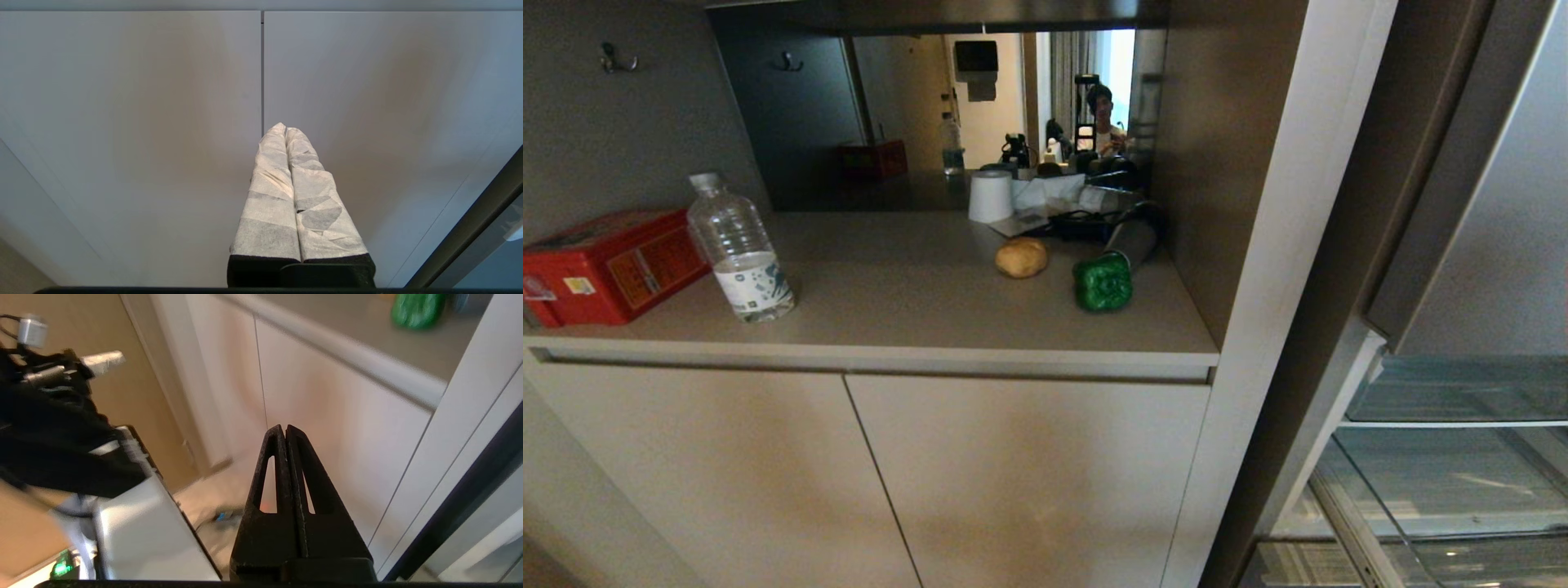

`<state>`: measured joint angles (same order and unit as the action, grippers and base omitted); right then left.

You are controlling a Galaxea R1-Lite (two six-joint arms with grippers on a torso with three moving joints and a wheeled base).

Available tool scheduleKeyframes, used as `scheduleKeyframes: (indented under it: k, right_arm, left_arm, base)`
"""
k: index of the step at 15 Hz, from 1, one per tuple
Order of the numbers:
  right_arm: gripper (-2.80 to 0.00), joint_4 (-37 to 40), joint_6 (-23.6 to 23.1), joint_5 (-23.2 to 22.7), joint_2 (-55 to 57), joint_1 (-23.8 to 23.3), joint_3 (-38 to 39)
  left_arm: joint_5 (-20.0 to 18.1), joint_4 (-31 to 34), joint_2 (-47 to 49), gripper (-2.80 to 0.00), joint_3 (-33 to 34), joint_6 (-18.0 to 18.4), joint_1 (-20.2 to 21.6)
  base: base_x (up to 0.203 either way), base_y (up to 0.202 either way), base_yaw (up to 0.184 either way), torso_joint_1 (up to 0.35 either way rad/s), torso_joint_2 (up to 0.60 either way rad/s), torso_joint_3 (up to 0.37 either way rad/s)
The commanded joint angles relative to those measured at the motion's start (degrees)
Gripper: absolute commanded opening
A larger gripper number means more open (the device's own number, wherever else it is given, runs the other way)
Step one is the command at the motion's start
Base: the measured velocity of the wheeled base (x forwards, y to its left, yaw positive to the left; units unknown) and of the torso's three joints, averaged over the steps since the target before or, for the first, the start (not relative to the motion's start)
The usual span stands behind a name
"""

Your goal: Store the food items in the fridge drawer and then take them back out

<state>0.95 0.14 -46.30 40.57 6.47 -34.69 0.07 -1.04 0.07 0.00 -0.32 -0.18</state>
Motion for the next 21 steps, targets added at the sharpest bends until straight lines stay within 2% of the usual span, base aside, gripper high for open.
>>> scheduleKeyframes:
  k: [1,3,6,7,9,12,13,17,19,21]
  right_arm:
    - [-2.8,-0.73,-0.4,1.63,11.42,3.33,-1.1]
    - [-2.8,-6.14,-1.22,6.58,20.48,9.21,-0.99]
    - [-2.8,-19.32,-2.03,14.2,32.51,21.04,-0.37]
    - [-2.8,-21.95,-2.16,16.23,35.64,23.52,-0.99]
    - [-2.8,-25.17,-1.88,20.25,41.39,26.66,-5.24]
    - [-2.8,-27.25,-1.24,31.9,51.63,30.42,-14.62]
    - [0.0,-28.09,-1.25,36.58,54.3,31.62,-18.19]
    - [0.0,-27.08,-1.5,49.71,59.71,33.2,-30.64]
    - [0.0,-21.59,-1.54,56.09,61.26,33.8,-34.9]
    - [0.0,-17.53,-1.52,59.84,62.77,34.1,-38.44]
  left_arm:
    - [0.01,-0.02,0.01,-2.8,0.35,-0.03,0.01]
    - [0.01,-0.02,0.01,-2.8,0.35,-0.03,0.01]
    - [0.01,-0.02,0.01,-2.8,0.35,-0.03,0.01]
    - [0.01,-0.02,0.01,-2.8,0.35,-0.03,0.01]
    - [0.01,-0.02,0.01,-2.8,0.35,-0.03,0.01]
    - [0.01,-0.02,0.01,-2.8,0.35,-0.03,0.01]
    - [0.01,-0.02,0.01,-2.8,0.35,-0.03,0.01]
    - [0.01,-0.02,0.01,-2.8,0.35,-0.03,0.01]
    - [0.01,-0.02,-0.05,-2.8,0.35,-0.03,0.01]
    - [0.01,-0.02,0.01,-2.8,0.35,-0.03,0.01]
  base:
    - [0.0,0.0,0.0,0.0,0.0,0.0]
    - [0.0,0.0,0.0,0.0,0.0,0.0]
    - [0.0,0.0,0.0,0.0,0.0,0.0]
    - [0.0,0.0,0.0,0.0,0.0,0.0]
    - [0.0,0.0,0.0,0.0,0.0,0.0]
    - [0.0,0.0,0.0,0.0,0.0,0.0]
    - [0.0,0.0,0.0,0.0,0.0,0.0]
    - [0.0,0.0,0.0,0.0,0.0,0.0]
    - [0.0,0.0,0.0,0.0,0.0,0.0]
    - [0.0,0.0,0.0,0.0,0.0,0.0]
